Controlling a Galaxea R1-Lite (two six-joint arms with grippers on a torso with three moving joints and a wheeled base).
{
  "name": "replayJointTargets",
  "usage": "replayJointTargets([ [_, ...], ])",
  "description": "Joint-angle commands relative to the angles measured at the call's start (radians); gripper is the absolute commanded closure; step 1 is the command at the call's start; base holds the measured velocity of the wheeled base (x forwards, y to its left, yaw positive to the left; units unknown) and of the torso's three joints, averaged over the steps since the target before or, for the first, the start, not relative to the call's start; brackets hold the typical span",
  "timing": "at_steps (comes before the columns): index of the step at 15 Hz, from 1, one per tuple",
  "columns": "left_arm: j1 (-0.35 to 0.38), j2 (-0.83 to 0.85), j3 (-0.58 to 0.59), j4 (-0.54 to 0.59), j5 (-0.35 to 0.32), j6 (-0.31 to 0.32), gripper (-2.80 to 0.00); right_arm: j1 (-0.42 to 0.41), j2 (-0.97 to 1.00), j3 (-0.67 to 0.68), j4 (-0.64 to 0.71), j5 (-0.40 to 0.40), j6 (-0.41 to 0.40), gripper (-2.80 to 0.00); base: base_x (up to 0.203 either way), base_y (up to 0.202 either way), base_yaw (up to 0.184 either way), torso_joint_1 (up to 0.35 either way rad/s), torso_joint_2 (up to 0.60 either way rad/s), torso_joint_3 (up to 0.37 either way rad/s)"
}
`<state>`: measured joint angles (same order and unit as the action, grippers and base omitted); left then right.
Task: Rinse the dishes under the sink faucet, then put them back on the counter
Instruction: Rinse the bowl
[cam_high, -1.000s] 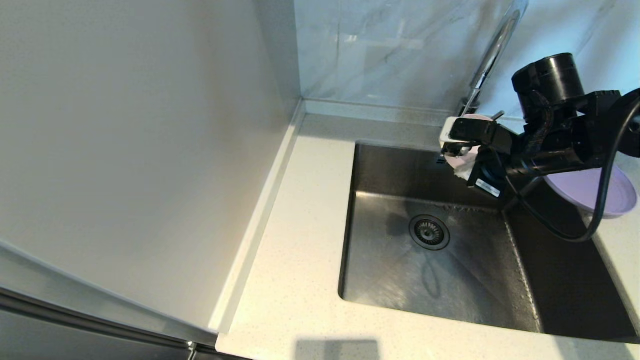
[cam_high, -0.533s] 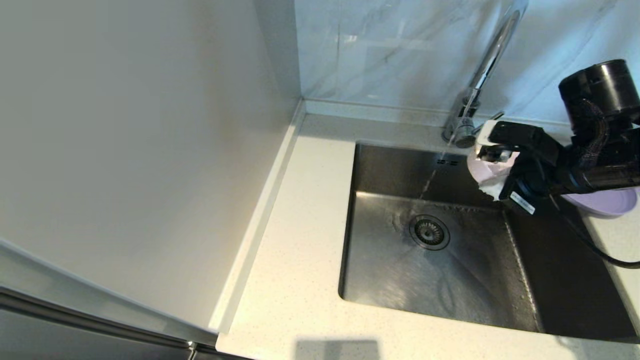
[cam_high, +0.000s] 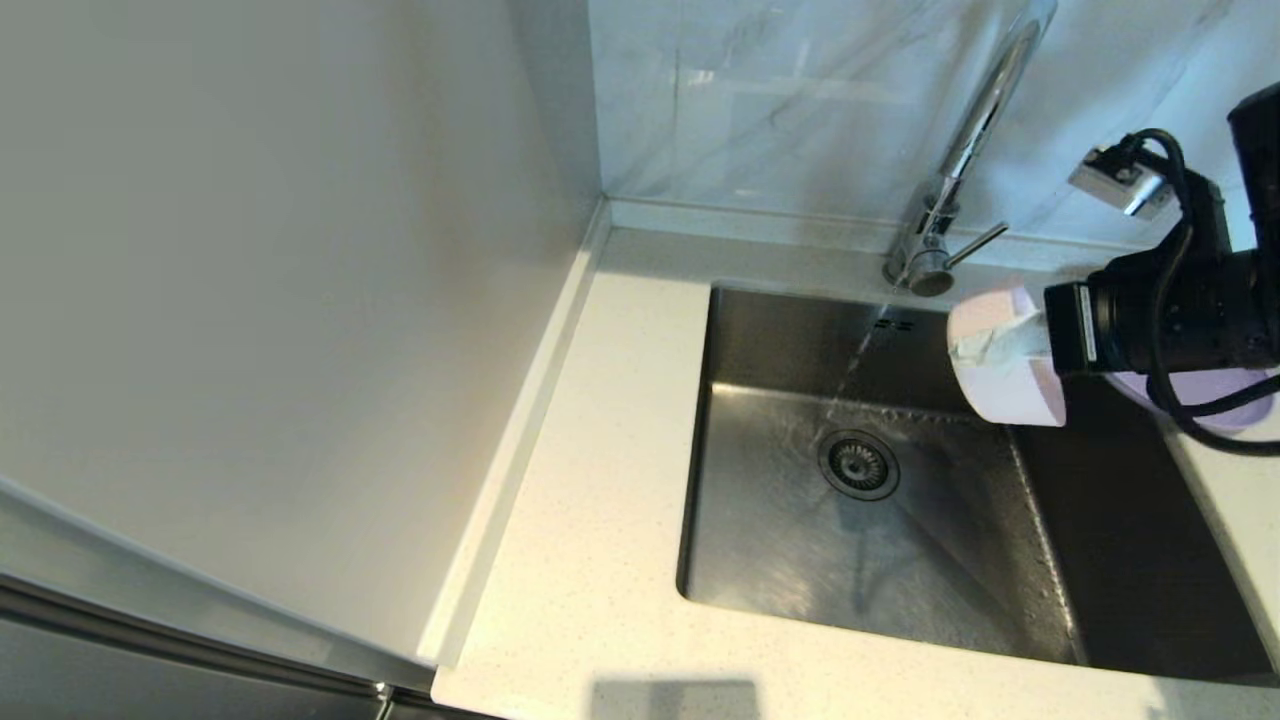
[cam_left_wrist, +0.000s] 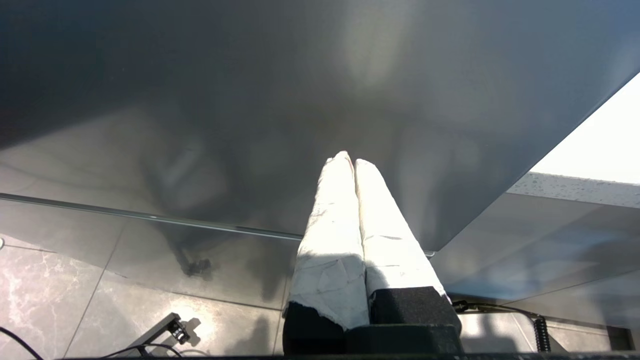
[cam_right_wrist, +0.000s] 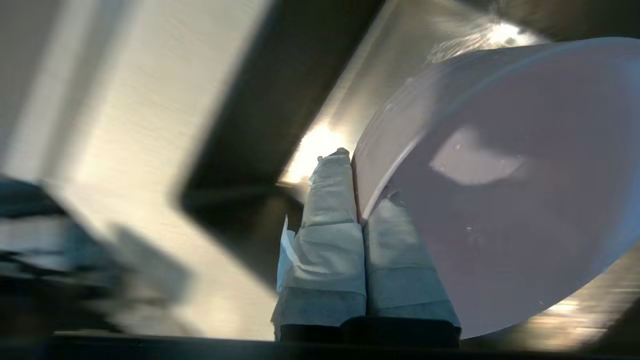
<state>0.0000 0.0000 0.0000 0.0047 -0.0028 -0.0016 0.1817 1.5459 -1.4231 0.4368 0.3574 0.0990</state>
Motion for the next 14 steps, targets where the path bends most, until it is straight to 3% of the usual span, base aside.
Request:
replayJointTargets([
  [1,0.0,0.0,0.0,0.0,0.0,0.0,0.0,-0.021,-0.011,-0.022,-0.007,0.191,0.432,0.0,0.0,0.0,0.0,0.0,0.0,0.0],
  [2,0.0,0.0,0.0,0.0,0.0,0.0,0.0,-0.041,-0.009,-0.027,-0.025,0.291,0.571,0.0,0.0,0.0,0.0,0.0,0.0,0.0],
  [4,0.0,0.0,0.0,0.0,0.0,0.0,0.0,-0.078,0.007,-0.033,-0.115,0.409,0.834,0.0,0.0,0.0,0.0,0.0,0.0,0.0],
  [6,0.0,0.0,0.0,0.0,0.0,0.0,0.0,-0.113,0.051,-0.048,-0.348,0.466,1.07,0.0,0.0,0.0,0.0,0.0,0.0,0.0],
  [8,0.0,0.0,0.0,0.0,0.0,0.0,0.0,-0.136,0.099,-0.059,-0.564,0.491,1.256,0.0,0.0,0.0,0.0,0.0,0.0,0.0],
  [10,0.0,0.0,0.0,0.0,0.0,0.0,0.0,-0.156,0.145,-0.063,-0.645,0.501,1.312,0.0,0.0,0.0,0.0,0.0,0.0,0.0],
  [12,0.0,0.0,0.0,0.0,0.0,0.0,0.0,-0.188,0.173,-0.067,-0.652,0.503,1.312,0.0,0.0,0.0,0.0,0.0,0.0,0.0],
  [14,0.0,0.0,0.0,0.0,0.0,0.0,0.0,-0.236,0.18,-0.062,-0.654,0.554,1.312,0.0,0.0,0.0,0.0,0.0,0.0,0.0],
])
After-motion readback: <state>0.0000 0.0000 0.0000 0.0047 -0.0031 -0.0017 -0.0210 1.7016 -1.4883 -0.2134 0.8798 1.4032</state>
